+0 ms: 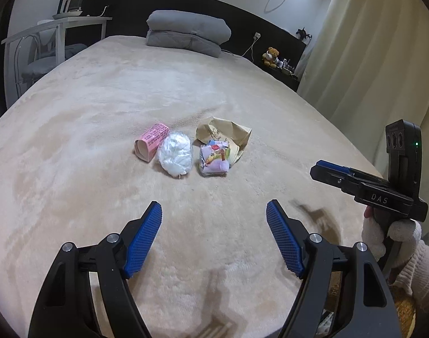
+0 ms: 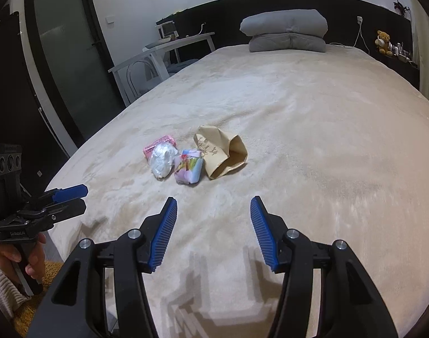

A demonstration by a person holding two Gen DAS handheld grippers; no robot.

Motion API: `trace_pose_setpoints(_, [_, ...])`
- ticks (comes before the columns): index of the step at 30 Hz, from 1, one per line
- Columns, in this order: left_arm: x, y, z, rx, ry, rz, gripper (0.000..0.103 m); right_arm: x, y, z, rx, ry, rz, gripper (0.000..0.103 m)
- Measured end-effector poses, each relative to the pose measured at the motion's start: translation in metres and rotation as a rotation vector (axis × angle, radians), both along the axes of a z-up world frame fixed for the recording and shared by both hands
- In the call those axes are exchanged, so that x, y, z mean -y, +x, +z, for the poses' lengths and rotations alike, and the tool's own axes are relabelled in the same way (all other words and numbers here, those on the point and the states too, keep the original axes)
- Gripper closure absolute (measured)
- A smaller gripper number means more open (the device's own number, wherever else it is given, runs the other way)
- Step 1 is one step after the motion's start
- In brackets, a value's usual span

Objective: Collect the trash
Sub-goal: 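Raise both grippers back toward the remaining trash on the bed, then grasp the white plastic bag with the left gripper while the right gripper grasps the tan paper bag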

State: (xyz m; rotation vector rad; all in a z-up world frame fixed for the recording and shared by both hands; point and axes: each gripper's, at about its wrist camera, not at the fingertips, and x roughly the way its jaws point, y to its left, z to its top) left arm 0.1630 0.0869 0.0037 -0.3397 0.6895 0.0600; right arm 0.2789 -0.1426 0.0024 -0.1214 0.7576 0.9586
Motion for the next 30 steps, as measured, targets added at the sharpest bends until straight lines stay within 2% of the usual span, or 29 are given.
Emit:
trace_pose_setpoints(3, [-0.008,0.022,-0.007,-0.024,0.001,-0.010,0.028,-0.013,0.018,-0.005,-0.003,-0.007,0.013,0.045])
trace_pose_setpoints(6, [-0.016,0.042,-0.012,-0.037,0.018,-0.018,0.028,-0.025,0.034,-0.010,-0.011,-0.011,0.024,0.039])
trace_pose_setpoints(16, [-0.037,0.096,-0.034,-0.074,0.041,-0.032,0.028,-0.061,0.082,-0.032,-0.028,-0.048,0.035,0.035])
trace_pose_setpoints(23, [-0.043,0.118,-0.042,-0.089,0.075,-0.021,0.028,-0.078,0.109,-0.040,-0.051,-0.046,0.062,0.034])
trace_pose_setpoints(30, [-0.053,0.125,-0.045,-0.079,0.065,-0.036,0.028,-0.096,0.117,-0.048,-0.079,-0.050,0.117,0.034])
